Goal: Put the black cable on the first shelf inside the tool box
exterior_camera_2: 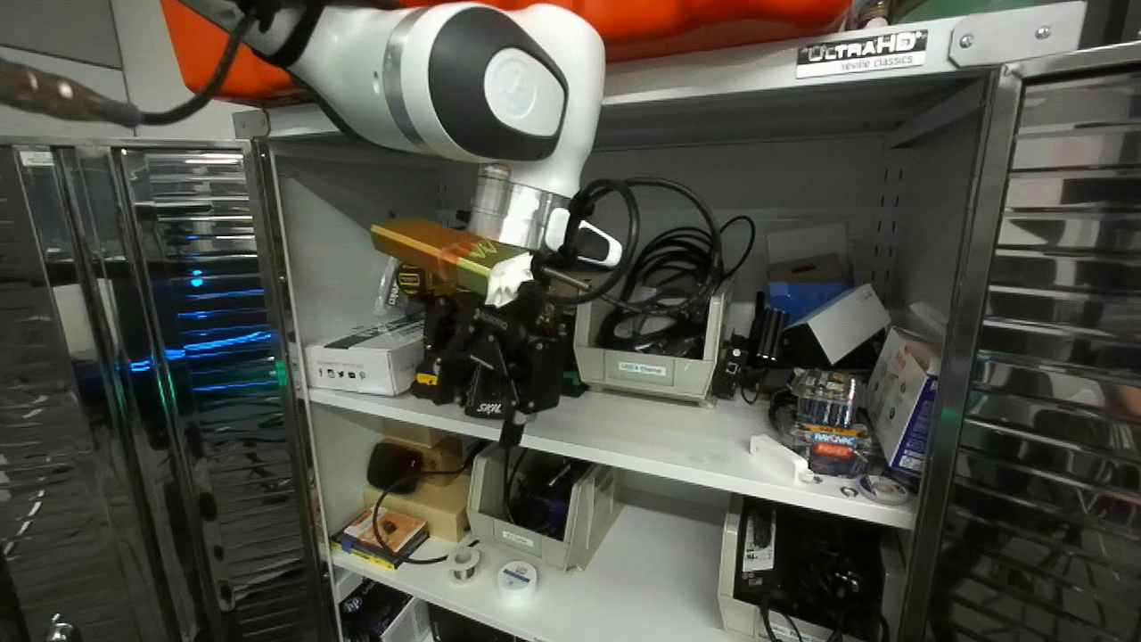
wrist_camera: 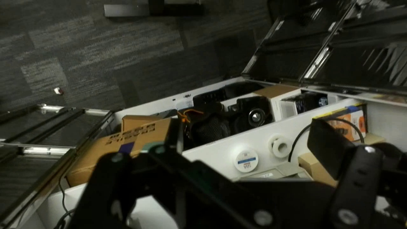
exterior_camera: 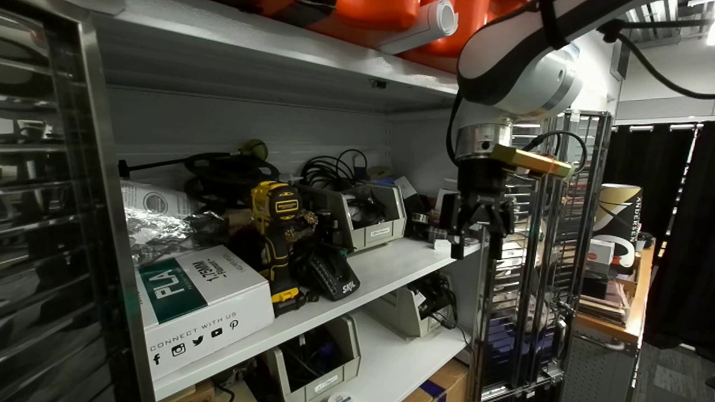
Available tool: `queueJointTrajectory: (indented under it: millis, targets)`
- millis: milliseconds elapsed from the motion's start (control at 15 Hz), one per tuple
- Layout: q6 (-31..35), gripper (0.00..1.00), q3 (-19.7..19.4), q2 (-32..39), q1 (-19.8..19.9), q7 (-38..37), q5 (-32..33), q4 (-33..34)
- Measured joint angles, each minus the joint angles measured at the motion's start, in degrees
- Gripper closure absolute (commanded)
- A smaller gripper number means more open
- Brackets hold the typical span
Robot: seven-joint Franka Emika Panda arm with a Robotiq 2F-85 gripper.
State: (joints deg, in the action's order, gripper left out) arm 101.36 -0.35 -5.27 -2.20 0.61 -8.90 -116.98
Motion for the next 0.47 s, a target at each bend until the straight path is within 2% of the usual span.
queueJointTrajectory:
  millis: [200, 467]
  targets:
    - [-5.91, 0.00, -0.04, -3.16, 0.00, 0.64, 0.00, -1.06]
    - [-6.55, 0.00, -0.05, -4.41, 0.00, 0.79, 0.00, -1.96]
